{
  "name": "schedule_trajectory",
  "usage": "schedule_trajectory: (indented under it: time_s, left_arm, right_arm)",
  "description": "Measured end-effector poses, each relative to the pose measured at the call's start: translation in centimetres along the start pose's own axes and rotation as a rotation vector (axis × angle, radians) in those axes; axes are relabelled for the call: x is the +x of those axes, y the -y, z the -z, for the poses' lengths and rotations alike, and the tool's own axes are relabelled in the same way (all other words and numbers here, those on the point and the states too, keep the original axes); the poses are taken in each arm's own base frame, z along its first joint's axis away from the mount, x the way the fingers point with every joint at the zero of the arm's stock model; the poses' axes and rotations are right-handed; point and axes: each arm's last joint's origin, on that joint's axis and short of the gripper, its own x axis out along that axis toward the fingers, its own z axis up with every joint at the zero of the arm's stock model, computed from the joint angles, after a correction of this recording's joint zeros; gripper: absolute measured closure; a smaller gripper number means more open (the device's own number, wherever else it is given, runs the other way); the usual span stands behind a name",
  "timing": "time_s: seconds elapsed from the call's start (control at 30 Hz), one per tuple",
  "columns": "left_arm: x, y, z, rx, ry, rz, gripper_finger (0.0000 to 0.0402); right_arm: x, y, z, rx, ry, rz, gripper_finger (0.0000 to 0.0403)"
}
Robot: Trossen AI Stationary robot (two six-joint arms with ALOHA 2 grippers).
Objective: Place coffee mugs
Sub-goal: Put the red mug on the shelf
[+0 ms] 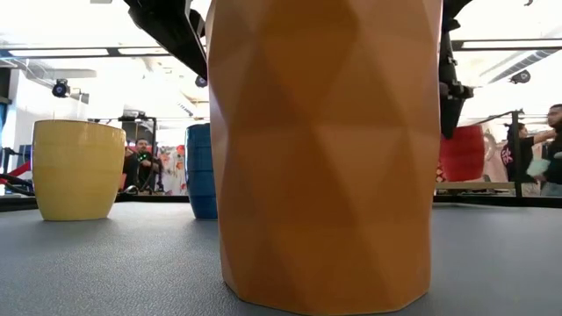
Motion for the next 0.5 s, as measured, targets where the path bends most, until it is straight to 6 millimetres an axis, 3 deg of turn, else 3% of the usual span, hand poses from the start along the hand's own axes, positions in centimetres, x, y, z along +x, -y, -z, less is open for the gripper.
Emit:
schedule_trajectory:
  time_s: [0.5]
  left_arm:
    - [0.0,0.0,-0.01,-0.011,0.001,0.0,0.0292]
  right_arm:
    - [-0.05,0.08,0.37,-0.024,-0.032,0.011,0.0367]
